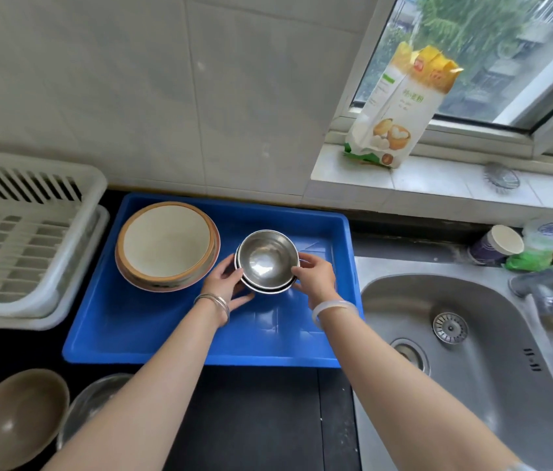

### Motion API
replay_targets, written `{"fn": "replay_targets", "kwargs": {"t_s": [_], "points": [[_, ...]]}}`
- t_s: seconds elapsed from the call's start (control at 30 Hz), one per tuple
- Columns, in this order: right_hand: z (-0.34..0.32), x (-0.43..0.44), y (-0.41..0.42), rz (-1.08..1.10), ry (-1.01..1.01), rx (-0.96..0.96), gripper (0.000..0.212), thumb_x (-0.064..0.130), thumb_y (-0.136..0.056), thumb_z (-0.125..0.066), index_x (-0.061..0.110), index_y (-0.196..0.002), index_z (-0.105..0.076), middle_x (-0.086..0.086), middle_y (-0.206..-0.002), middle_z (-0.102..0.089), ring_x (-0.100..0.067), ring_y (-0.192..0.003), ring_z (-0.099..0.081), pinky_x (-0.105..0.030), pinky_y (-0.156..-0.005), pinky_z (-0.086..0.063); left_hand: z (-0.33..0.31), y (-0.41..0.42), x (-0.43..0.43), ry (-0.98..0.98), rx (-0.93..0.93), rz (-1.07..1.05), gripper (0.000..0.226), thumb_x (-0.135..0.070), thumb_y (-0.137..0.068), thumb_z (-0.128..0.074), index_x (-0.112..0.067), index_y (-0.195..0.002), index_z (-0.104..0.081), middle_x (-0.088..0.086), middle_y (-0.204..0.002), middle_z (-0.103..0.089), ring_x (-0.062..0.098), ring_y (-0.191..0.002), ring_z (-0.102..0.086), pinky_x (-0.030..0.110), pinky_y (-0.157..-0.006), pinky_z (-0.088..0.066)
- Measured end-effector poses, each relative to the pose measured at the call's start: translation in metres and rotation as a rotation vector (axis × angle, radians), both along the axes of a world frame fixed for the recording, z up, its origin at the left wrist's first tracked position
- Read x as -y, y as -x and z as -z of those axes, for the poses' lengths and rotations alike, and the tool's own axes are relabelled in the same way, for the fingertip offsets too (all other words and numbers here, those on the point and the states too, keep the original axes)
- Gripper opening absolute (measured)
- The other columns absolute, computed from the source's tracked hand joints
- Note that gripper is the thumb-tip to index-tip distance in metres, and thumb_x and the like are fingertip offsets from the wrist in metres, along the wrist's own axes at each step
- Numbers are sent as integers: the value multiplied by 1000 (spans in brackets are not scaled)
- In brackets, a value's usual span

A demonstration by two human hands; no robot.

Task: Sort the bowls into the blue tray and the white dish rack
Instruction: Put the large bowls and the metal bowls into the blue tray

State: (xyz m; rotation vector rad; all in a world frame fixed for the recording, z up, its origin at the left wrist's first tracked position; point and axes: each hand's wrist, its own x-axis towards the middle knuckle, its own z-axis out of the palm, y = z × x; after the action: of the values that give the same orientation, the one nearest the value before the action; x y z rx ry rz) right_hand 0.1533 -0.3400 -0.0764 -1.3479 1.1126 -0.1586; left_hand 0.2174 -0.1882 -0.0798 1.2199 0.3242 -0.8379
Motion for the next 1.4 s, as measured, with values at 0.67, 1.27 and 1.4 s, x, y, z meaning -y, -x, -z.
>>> {"fn": "replay_targets", "kwargs": {"t_s": [0.67, 1.27, 1.4], "points": [[13, -9, -43, 32, -201, 99, 36, 2, -90, -57, 7, -125, -52, -19, -120, -59, -32, -108, -62, -33, -74, -56, 15, -8, 24, 124, -164, -374, 40, -17, -94, -49, 1, -130, -46, 16, -136, -50, 29, -125, -48, 31, -94, -45], [-23, -27, -1, -226, 28, -4, 34, 10, -93, -50, 11, -127, -52, -7, -103, -58, -21, -84, -55, -34, -74, -48, -21, 32, -19, -161, 85, -160, 43, -4, -93, -49, 0, -135, -42, 18, -137, -49, 28, -125, -50, 27, -102, -41], [-45, -63, 28, -386, 120, 37, 19, 14, -93, -47, 16, -105, -61, -5, -101, -65, -16, -78, -63, -28, -66, -48, -35, 54, -70, -435, 386, -9, 35, -5, -89, -54, -2, -124, -55, 15, -126, -60, 25, -117, -57, 33, -96, -47]]}}
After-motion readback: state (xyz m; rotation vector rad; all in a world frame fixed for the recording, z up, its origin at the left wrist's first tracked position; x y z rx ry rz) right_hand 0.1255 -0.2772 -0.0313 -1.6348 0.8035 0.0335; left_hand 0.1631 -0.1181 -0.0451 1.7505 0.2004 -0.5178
